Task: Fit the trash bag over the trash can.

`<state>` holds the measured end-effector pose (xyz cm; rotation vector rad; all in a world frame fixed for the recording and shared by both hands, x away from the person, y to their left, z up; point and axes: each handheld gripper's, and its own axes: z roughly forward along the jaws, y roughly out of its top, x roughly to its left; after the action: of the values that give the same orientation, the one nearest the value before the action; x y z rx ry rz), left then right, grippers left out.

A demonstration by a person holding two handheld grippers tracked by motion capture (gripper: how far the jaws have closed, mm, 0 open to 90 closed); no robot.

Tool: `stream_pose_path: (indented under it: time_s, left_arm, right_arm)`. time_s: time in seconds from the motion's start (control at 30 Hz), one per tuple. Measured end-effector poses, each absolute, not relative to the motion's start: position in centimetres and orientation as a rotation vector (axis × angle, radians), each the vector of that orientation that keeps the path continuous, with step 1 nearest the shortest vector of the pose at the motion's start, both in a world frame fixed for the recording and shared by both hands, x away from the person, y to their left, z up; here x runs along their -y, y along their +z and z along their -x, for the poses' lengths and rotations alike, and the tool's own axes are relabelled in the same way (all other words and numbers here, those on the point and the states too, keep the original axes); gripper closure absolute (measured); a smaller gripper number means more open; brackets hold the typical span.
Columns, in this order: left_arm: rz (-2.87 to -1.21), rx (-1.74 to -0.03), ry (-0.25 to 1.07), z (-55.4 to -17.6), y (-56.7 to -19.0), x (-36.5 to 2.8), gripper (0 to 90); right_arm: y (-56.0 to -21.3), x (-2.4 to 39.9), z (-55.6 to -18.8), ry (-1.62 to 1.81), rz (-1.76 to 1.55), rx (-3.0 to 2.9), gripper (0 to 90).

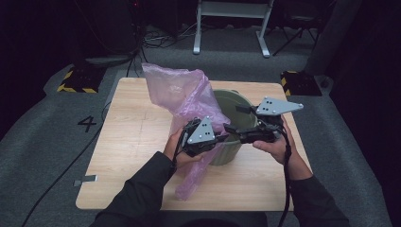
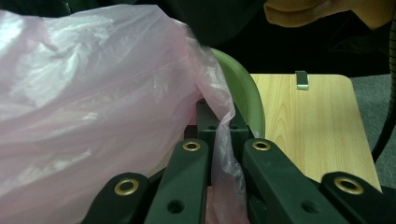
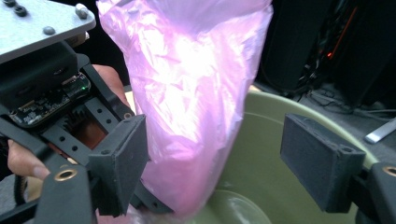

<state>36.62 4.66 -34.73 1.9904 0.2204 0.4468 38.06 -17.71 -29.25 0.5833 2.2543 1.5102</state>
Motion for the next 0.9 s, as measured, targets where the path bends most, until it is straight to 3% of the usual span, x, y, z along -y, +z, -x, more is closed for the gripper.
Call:
stream_pose_path:
  time_s: [0.03, 0.07, 0.1, 0.13, 0.17, 0.2, 0.23, 0.3, 0.33, 0.37, 0.4, 0.47, 0.53, 0.57, 0.7, 0.73, 0.9]
  left_arm:
    - [-1.991, -0.22, 0.448, -36.6, -34.7, -4.7, 89.4]
    - [-1.991, -0.221, 0.449, -36.6, -34.7, -4.7, 89.4]
    - [-1.991, -0.22, 0.451, -36.6, -34.7, -4.7, 89.4]
    - [-1.993, -0.22, 0.456, -36.6, -34.7, -4.6, 89.4]
    - [-1.993, -0.22, 0.459, -36.6, -34.7, -4.6, 89.4]
    - [-1.993, -0.221, 0.462, -36.6, -34.7, -4.7, 89.3]
    - [-1.993, -0.221, 0.462, -36.6, -34.7, -4.7, 89.2]
    - [-1.989, -0.227, 0.464, -36.6, -34.8, -4.7, 89.0]
    - [-1.986, -0.234, 0.468, -36.6, -34.8, -4.8, 88.3]
    - [-1.986, -0.234, 0.468, -36.6, -34.8, -4.8, 87.6]
    - [-1.981, -0.241, 0.482, -36.5, -34.9, -4.9, 85.0]
    - [-1.97, -0.247, 0.486, -36.4, -34.8, -5.2, 84.4]
    - [-1.951, -0.268, 0.502, -36.0, -34.7, -5.6, 75.1]
    - [-1.943, -0.274, 0.513, -35.8, -34.7, -5.8, 75.1]
    - [-1.895, -0.368, 0.545, -34.2, -34.7, -7.3, 46.9]
    - [-1.884, -0.415, 0.557, -33.5, -34.9, -8.1, 35.3]
    - [-1.892, -0.49, 0.509, -31.7, -35.1, -10.3, 25.7]
  right_arm:
    - [-29.3, 17.4, -38.3, 1.507, -0.587, -2.273, 24.7]
    - [-29.5, 16.9, -38.6, 1.494, -0.595, -2.297, 33.3]
    - [-29.5, 16.9, -38.6, 1.494, -0.595, -2.297, 33.3]
    - [-29.8, 16.4, -38.9, 1.478, -0.579, -2.334, 45.8]
    - [-29.8, 16.4, -38.9, 1.478, -0.579, -2.334, 45.8]
    - [-30.0, 16.0, -39.2, 1.478, -0.57, -2.369, 61.4]
    - [-30.0, 16.0, -39.2, 1.478, -0.57, -2.369, 61.4]
    - [-30.2, 15.8, -39.5, 1.484, -0.56, -2.383, 72.0]
    - [-30.4, 15.6, -39.6, 1.492, -0.539, -2.391, 81.4]
    - [-30.4, 15.6, -39.6, 1.492, -0.539, -2.391, 81.4]
    - [-30.5, 15.6, -39.5, 1.502, -0.534, -2.385, 88.2]
    - [-30.6, 15.6, -39.5, 1.509, -0.531, -2.378, 89.0]
    - [-30.6, 15.9, -39.2, 1.539, -0.53, -2.339, 90.0]
    - [-30.6, 15.9, -39.2, 1.539, -0.53, -2.339, 90.0]
    - [-30.7, 17.1, -38.7, 1.556, -0.565, -2.267, 90.0]
    - [-30.9, 17.7, -38.6, 1.568, -0.593, -2.236, 90.0]
    - [-31.3, 19.1, -38.3, 1.549, -0.64, -2.199, 90.0]
